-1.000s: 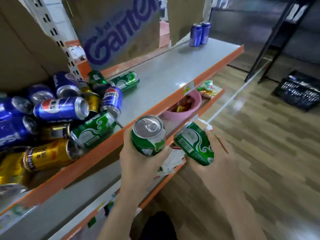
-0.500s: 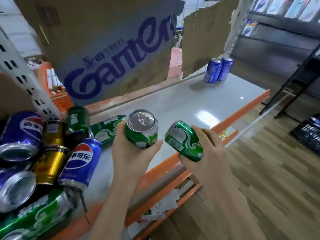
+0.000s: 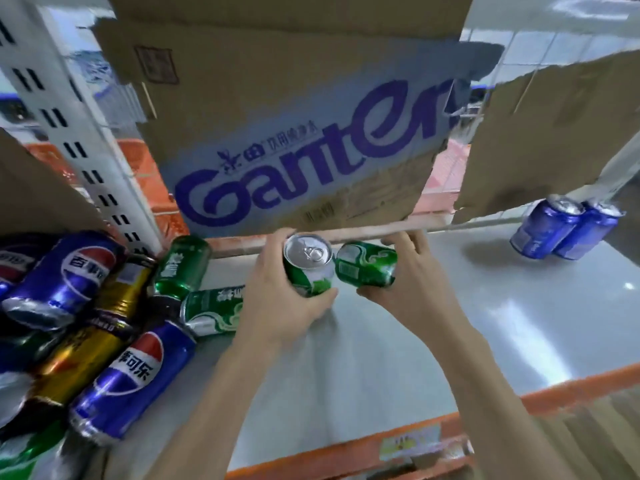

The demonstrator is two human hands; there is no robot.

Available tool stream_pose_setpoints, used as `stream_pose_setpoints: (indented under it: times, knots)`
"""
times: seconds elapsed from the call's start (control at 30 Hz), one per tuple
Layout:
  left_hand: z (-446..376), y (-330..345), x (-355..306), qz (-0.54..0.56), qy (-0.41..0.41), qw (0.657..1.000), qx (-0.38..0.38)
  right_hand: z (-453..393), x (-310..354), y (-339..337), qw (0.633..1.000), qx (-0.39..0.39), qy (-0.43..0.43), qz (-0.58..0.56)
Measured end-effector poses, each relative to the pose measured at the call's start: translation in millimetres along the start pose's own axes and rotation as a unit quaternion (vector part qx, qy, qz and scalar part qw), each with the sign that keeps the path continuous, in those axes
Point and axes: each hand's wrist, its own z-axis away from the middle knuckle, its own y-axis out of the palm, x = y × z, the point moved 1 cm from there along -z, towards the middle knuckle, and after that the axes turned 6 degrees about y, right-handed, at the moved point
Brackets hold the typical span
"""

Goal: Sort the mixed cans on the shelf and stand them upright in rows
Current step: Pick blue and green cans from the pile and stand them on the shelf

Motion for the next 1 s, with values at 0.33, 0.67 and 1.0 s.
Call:
stream_pose_setpoints:
  times: [0.33,0.67,1.0]
  knots:
    - [-74,46,-1,-0.225,-0.136,0.962,0.07,-88,0,-2,0.969,0.156,-0.128,0.145]
    - [-69,53,-3,-0.289,-0.138,0.941,0.114,-108,10,15,0.96,0.199,-0.184,0.062]
    - [-45,29,-6,-0.358,-0.086,0.929,0.041,-88,5,19,0.97,0.069,-0.222,0.069]
